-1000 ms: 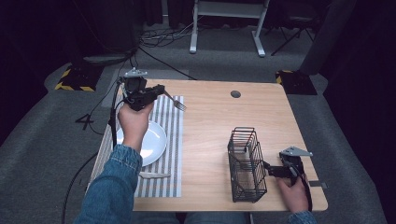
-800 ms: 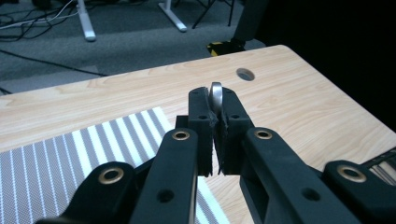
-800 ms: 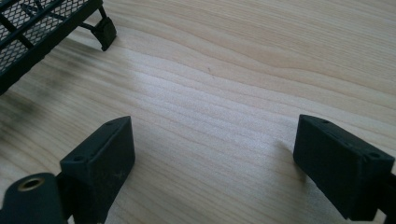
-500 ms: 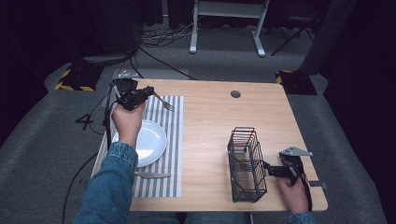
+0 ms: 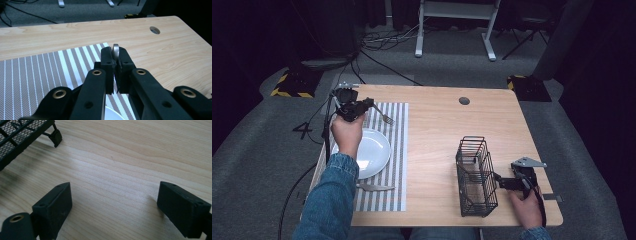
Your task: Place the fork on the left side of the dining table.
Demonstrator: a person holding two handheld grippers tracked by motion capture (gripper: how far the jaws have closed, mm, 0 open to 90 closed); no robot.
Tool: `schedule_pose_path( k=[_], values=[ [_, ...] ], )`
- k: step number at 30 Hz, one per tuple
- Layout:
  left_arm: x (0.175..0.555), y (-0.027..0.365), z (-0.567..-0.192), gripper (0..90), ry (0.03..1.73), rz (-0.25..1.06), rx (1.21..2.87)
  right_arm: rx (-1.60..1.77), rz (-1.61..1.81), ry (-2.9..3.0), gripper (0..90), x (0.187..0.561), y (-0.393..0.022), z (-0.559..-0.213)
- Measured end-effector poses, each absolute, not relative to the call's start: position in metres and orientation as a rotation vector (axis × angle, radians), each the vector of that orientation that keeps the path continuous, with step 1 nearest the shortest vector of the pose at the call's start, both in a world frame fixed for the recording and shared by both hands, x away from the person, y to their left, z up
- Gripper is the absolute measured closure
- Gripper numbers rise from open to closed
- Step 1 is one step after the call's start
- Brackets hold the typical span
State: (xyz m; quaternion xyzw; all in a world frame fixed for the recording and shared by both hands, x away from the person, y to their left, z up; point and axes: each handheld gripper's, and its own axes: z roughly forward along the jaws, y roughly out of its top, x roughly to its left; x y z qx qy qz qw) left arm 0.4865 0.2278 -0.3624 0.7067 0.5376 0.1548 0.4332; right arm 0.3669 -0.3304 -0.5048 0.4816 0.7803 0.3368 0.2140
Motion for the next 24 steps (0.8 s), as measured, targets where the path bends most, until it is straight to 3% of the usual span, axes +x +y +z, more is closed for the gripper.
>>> schedule_pose_path(
  k=[24],
  values=[
    [0.493, 0.241, -0.378, 86.0, 1.416, 0.339, 1.746, 1.336, 0.934, 2.165, 12.6, 0.367, -0.330, -0.505]
  ],
)
